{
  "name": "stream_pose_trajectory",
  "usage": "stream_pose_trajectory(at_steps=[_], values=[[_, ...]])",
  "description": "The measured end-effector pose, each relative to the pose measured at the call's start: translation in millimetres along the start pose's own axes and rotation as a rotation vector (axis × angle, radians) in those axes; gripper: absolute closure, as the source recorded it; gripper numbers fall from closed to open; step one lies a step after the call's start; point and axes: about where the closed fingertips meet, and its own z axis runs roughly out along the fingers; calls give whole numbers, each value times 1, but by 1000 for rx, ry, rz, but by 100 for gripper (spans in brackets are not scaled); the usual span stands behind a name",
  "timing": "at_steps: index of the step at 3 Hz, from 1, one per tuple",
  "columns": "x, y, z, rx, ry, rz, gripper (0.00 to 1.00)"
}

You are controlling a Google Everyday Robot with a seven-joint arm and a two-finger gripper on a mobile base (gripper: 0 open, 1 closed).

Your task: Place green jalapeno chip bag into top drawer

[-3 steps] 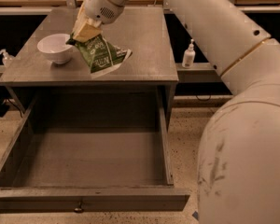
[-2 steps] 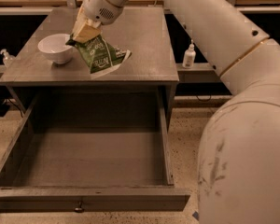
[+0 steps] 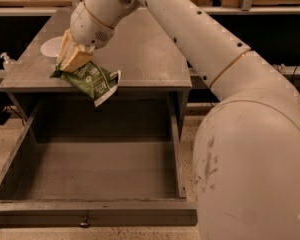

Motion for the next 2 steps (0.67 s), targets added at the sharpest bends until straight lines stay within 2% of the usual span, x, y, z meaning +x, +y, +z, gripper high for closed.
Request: stream_pose_trajectory(at_steps=[1,2], values=[[-11,34,30,-138,-76,-189,100],[-3,47,44,-137,-15,-242,100]])
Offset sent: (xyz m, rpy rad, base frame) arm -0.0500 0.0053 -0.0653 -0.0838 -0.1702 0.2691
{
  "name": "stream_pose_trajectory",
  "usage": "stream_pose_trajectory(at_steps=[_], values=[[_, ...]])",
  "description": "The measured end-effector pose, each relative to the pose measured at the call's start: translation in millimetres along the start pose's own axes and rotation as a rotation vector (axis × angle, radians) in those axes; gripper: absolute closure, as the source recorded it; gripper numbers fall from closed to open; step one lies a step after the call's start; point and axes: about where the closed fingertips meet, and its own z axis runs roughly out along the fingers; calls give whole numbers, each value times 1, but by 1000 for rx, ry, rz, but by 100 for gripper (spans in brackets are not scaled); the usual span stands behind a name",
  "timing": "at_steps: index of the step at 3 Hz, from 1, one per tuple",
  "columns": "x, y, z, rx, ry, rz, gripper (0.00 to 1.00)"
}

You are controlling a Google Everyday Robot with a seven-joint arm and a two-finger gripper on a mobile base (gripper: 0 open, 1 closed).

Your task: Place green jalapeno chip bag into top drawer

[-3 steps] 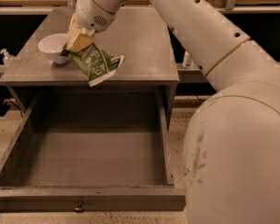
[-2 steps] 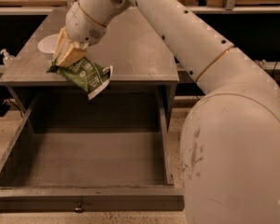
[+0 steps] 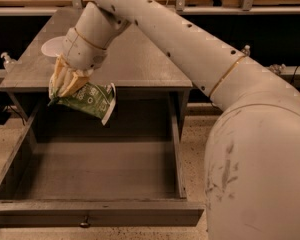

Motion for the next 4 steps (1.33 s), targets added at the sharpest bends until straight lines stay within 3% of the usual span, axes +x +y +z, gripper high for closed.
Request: stream_pose_trajectory(at_steps=[1,2,3,4], values=[[-2,26,-15,116,105,85,100],[14,38,-11,243,38,260,100],[20,23,-19,333,36,277,100],[32,33,0,311,1,237,100]])
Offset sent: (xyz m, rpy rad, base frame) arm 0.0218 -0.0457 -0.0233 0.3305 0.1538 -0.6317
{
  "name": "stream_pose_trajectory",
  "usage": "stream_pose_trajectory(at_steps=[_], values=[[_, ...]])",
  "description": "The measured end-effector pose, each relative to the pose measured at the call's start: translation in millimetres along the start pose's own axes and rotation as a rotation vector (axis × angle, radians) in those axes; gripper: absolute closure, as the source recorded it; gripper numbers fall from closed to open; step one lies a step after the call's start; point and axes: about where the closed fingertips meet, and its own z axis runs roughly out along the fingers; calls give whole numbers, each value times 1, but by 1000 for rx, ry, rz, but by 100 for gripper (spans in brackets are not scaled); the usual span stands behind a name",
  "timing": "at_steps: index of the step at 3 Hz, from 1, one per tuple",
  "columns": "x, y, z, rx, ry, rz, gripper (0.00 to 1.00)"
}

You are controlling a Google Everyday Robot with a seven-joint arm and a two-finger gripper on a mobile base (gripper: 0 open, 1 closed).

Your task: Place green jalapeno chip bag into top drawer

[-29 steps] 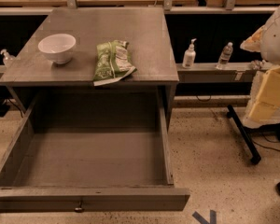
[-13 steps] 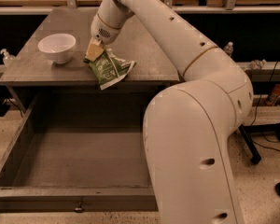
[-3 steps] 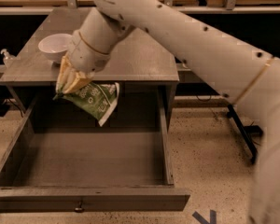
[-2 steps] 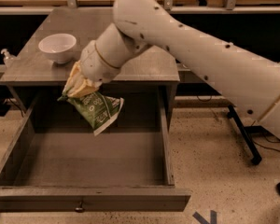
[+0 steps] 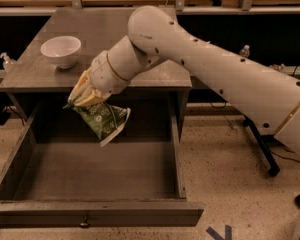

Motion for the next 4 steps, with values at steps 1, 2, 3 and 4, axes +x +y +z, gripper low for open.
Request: stream_pose_trajectory(at_steps=[1,2,3,4], values=[[10,12,32,-88,-82,-147,100],[14,25,54,-160,-144,-299,100],[12,34,69,-209,-195,-421,100],[4,41,79,-213,-194,-508,100]])
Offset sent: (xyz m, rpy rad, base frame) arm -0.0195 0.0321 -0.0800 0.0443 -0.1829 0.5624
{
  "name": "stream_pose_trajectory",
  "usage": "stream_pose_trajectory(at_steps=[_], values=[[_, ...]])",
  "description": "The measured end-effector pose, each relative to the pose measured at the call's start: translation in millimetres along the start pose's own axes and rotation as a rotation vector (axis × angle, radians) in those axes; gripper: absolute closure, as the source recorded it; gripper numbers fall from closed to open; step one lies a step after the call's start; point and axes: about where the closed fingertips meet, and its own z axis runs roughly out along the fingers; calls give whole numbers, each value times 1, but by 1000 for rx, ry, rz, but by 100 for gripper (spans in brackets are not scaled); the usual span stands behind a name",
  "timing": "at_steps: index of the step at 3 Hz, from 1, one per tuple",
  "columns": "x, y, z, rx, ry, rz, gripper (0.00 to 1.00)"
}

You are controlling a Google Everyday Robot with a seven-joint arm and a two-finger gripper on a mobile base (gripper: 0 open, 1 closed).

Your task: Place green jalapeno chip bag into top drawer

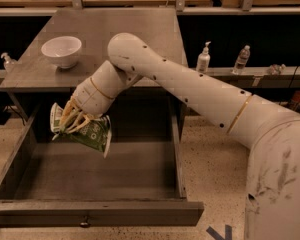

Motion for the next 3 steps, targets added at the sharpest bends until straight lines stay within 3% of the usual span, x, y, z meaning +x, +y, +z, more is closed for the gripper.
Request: stream_pose_trajectory(at_steps=[1,2,3], values=[[-17,3,10,56,-13,-4,87],[-23,9,11,163,32,35,56],[-24,6,13,155,24,29,25]])
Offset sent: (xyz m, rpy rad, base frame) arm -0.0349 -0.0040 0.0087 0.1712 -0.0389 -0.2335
